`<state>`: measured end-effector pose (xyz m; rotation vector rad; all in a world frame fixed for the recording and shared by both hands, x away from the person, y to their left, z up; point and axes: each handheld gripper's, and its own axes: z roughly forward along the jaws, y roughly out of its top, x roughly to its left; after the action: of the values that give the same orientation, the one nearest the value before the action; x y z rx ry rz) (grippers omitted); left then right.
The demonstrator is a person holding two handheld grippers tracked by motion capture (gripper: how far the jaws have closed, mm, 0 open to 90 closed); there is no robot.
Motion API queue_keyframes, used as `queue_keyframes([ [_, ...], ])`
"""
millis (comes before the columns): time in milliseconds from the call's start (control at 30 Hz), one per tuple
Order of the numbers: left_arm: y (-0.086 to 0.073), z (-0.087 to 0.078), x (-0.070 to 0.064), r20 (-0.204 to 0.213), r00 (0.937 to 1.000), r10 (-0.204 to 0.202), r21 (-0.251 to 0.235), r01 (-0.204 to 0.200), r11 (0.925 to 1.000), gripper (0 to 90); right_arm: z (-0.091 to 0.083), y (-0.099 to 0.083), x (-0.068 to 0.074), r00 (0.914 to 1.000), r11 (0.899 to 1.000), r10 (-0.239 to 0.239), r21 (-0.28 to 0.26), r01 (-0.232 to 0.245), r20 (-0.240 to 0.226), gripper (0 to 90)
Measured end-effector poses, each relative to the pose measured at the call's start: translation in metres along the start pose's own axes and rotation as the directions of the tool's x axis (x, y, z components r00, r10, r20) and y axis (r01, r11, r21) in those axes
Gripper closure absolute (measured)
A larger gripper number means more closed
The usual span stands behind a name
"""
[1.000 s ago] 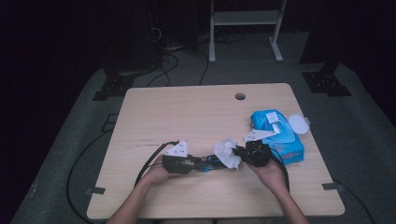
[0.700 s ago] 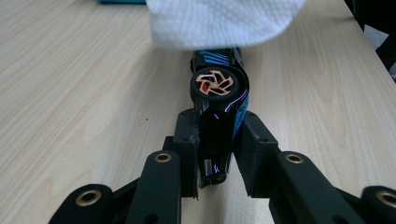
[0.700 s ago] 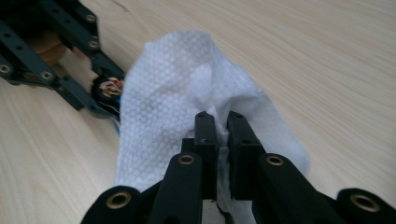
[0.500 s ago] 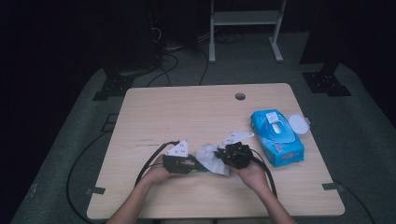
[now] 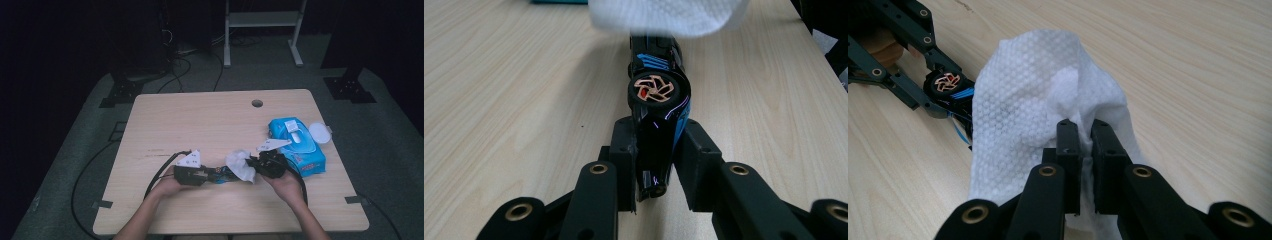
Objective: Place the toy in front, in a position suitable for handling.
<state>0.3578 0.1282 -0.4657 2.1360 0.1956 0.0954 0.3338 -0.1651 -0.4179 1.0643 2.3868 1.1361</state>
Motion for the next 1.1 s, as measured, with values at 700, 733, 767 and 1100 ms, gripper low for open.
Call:
queue_keyframes([
  [700, 0.000, 0.000, 0.000, 0.004, 1.0000, 0.004, 0.001, -0.004, 1.0000, 71.2, 0.014, 0.011, 0.023, 0.9967, 0.998, -0.061, -0.001, 0.062, -0.052, 83.8],
  [733, 0.000, 0.000, 0.000, 0.005, 1.0000, 0.004, 0.001, -0.004, 1.0000, 71.2, 0.011, 0.009, 0.020, 0.9973, 0.998, -0.055, -0.003, 0.055, -0.049, 83.8],
  [767, 0.000, 0.000, 0.000, 0.004, 1.0000, 0.004, 0.000, -0.004, 1.0000, 71.2, 0.008, 0.007, 0.016, 0.9982, 0.999, -0.045, 0.000, 0.045, -0.041, 83.7],
  [1100, -0.001, -0.001, 0.001, 0.011, 0.9999, 0.002, 0.000, -0.002, 1.0000, 71.2, -0.039, -0.025, -0.022, 0.9979, 1.000, 0.030, -0.004, -0.030, 0.057, 83.7],
])
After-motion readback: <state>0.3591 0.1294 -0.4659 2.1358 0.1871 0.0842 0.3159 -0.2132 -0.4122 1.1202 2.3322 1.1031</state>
